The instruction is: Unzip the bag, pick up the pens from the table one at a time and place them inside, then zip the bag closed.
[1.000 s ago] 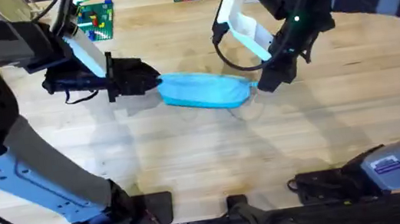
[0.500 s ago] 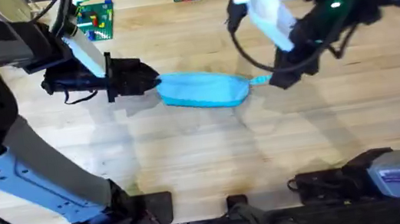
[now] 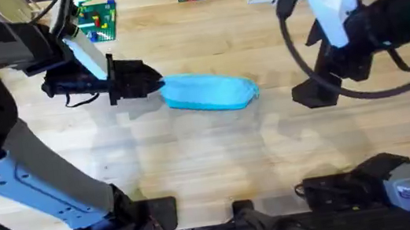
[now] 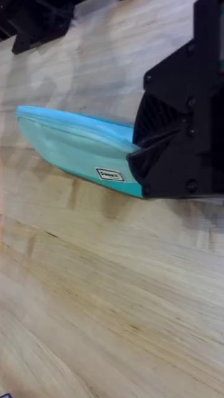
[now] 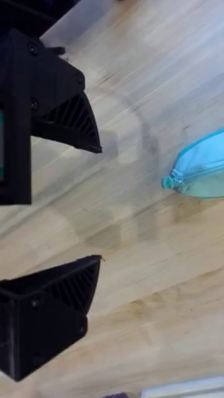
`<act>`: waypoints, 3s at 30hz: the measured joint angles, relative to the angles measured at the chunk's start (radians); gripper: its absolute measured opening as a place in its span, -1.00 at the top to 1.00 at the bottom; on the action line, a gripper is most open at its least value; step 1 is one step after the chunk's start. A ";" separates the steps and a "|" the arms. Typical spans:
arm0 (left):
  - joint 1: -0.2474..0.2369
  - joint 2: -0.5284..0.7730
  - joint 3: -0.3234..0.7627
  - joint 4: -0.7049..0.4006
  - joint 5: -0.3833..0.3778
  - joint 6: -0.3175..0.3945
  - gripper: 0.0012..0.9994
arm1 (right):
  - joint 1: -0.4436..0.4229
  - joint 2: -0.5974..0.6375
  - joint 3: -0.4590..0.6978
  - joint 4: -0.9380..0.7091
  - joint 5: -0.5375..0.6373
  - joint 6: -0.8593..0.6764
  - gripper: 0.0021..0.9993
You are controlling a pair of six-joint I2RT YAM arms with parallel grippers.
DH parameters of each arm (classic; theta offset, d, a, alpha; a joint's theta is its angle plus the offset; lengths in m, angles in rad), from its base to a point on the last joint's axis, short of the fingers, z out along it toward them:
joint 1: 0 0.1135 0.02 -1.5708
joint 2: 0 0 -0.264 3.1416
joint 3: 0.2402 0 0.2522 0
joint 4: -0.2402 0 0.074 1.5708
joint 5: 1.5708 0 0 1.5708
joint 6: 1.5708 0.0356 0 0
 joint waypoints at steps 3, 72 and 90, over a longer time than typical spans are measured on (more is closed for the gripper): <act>0.000 0.000 0.000 0.000 0.000 0.000 0.92 | 0.000 -0.035 0.000 -0.006 0.000 0.042 -0.99; 0.069 -0.508 0.047 -0.193 -0.117 -0.120 -1.00 | 0.000 -0.106 -0.001 -0.011 -0.223 0.579 -1.00; 0.069 -0.644 0.047 -0.183 -0.277 -0.819 -1.00 | 0.000 -0.106 -0.001 -0.017 -0.223 0.579 -1.00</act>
